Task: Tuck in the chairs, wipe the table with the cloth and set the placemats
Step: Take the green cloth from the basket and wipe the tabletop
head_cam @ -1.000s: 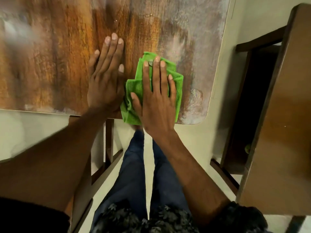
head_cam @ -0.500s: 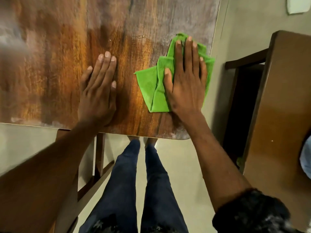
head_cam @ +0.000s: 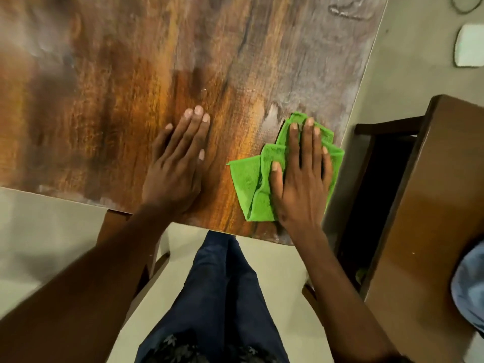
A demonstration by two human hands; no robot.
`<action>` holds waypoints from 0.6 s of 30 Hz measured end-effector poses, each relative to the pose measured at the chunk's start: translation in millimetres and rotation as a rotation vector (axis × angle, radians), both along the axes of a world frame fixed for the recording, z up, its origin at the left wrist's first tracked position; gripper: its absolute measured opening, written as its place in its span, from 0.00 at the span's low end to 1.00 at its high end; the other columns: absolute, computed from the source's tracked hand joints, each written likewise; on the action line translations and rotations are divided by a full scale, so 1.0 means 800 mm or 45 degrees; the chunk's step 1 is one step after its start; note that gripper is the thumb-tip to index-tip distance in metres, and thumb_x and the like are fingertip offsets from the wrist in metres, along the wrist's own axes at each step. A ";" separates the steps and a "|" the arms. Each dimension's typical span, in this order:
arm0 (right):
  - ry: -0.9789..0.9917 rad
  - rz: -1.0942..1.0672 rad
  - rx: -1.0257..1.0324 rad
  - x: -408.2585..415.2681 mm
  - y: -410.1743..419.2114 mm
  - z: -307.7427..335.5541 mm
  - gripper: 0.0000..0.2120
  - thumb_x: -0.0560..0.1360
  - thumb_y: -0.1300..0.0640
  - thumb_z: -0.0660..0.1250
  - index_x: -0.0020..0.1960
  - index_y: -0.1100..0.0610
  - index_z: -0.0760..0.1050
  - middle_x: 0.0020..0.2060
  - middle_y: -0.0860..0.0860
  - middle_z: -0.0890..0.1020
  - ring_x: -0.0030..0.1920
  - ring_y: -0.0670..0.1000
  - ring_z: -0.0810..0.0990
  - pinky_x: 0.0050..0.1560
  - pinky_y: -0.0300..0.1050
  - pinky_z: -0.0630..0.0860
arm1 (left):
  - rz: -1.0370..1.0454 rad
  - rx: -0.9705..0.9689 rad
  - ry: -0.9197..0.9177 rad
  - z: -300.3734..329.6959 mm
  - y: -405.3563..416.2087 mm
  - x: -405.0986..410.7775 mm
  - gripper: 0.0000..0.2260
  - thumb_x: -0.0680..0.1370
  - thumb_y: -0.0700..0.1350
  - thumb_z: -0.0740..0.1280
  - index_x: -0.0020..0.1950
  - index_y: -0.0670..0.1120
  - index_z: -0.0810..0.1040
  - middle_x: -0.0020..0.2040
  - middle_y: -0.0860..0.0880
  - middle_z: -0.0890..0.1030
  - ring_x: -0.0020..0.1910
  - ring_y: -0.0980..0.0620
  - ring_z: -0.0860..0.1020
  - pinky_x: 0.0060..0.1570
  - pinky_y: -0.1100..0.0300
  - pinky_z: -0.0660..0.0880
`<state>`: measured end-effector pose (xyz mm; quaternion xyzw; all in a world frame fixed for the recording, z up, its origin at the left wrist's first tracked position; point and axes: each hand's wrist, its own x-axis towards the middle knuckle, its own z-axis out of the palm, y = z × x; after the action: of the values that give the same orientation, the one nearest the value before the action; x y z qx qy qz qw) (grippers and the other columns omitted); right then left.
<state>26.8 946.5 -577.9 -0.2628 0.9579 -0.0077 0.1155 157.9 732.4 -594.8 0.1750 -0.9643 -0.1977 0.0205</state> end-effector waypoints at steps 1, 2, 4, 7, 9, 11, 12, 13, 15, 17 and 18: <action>-0.008 -0.015 0.010 0.012 0.005 0.002 0.33 0.87 0.44 0.52 0.87 0.52 0.46 0.87 0.52 0.47 0.86 0.51 0.44 0.84 0.57 0.52 | 0.003 0.003 -0.002 -0.001 0.000 0.001 0.26 0.88 0.44 0.51 0.87 0.42 0.58 0.87 0.45 0.57 0.87 0.49 0.53 0.84 0.44 0.52; -0.030 -0.023 0.017 0.030 0.012 0.003 0.33 0.87 0.44 0.52 0.87 0.53 0.46 0.87 0.53 0.46 0.87 0.52 0.44 0.84 0.58 0.52 | 0.008 0.001 0.004 -0.002 -0.001 0.000 0.26 0.88 0.44 0.52 0.87 0.41 0.58 0.87 0.45 0.58 0.87 0.48 0.54 0.84 0.43 0.53; -0.062 0.008 0.035 0.068 0.032 0.006 0.33 0.87 0.43 0.52 0.87 0.55 0.47 0.87 0.54 0.47 0.87 0.54 0.45 0.84 0.59 0.54 | 0.006 -0.018 0.029 -0.004 -0.003 0.002 0.25 0.88 0.44 0.52 0.86 0.41 0.59 0.87 0.44 0.59 0.87 0.48 0.56 0.83 0.42 0.56; -0.076 0.069 0.042 0.068 0.043 0.004 0.35 0.84 0.42 0.51 0.87 0.54 0.50 0.87 0.53 0.49 0.87 0.54 0.47 0.83 0.59 0.55 | 0.006 -0.071 0.020 -0.004 -0.001 0.002 0.25 0.88 0.44 0.52 0.86 0.41 0.60 0.86 0.44 0.60 0.86 0.47 0.57 0.82 0.42 0.59; -0.069 0.139 0.032 0.035 0.031 0.003 0.35 0.84 0.42 0.51 0.87 0.53 0.50 0.87 0.52 0.48 0.86 0.52 0.48 0.84 0.57 0.54 | 0.011 -0.054 -0.019 -0.003 0.000 0.003 0.25 0.88 0.44 0.51 0.86 0.41 0.60 0.86 0.44 0.60 0.86 0.47 0.57 0.82 0.42 0.59; -0.044 0.219 0.010 -0.002 0.014 0.002 0.34 0.85 0.43 0.52 0.87 0.53 0.50 0.87 0.51 0.48 0.86 0.51 0.47 0.84 0.56 0.54 | 0.006 -0.034 -0.032 -0.001 0.000 0.003 0.26 0.87 0.44 0.52 0.86 0.41 0.59 0.87 0.44 0.59 0.87 0.48 0.56 0.83 0.42 0.58; -0.034 0.247 0.010 -0.017 0.007 0.002 0.34 0.85 0.43 0.53 0.87 0.53 0.49 0.87 0.51 0.47 0.86 0.51 0.46 0.84 0.56 0.53 | 0.006 -0.019 -0.040 -0.001 0.000 0.003 0.26 0.87 0.44 0.52 0.86 0.41 0.59 0.87 0.44 0.59 0.87 0.48 0.56 0.83 0.42 0.58; -0.032 0.267 0.019 -0.026 0.001 0.002 0.34 0.85 0.44 0.54 0.87 0.53 0.48 0.87 0.52 0.47 0.86 0.51 0.46 0.84 0.56 0.53 | 0.009 -0.005 -0.042 0.001 0.000 0.003 0.26 0.87 0.44 0.52 0.86 0.42 0.59 0.87 0.45 0.59 0.87 0.48 0.56 0.83 0.43 0.58; -0.035 0.313 0.051 -0.028 0.003 0.003 0.34 0.86 0.43 0.53 0.87 0.54 0.47 0.87 0.53 0.46 0.87 0.53 0.45 0.85 0.57 0.52 | 0.012 -0.020 -0.041 0.002 0.000 0.001 0.26 0.88 0.44 0.52 0.87 0.42 0.58 0.87 0.45 0.58 0.87 0.48 0.56 0.83 0.43 0.58; -0.063 0.451 0.106 -0.013 0.022 0.004 0.35 0.86 0.42 0.51 0.87 0.55 0.46 0.87 0.55 0.45 0.87 0.55 0.45 0.84 0.59 0.53 | 0.018 -0.030 -0.060 0.006 -0.001 0.001 0.25 0.88 0.44 0.51 0.87 0.42 0.58 0.87 0.45 0.58 0.87 0.49 0.56 0.83 0.43 0.59; -0.082 0.557 0.128 -0.004 0.036 0.005 0.36 0.86 0.41 0.52 0.87 0.55 0.46 0.87 0.55 0.45 0.87 0.55 0.45 0.84 0.59 0.54 | 0.020 -0.034 -0.042 0.008 -0.002 0.001 0.25 0.89 0.44 0.50 0.87 0.43 0.58 0.87 0.45 0.58 0.86 0.49 0.57 0.82 0.43 0.59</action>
<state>23.9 975.2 -573.7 -0.4577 0.8732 0.0568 0.1579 158.7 730.6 -588.7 0.1857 -0.9657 -0.1816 0.0085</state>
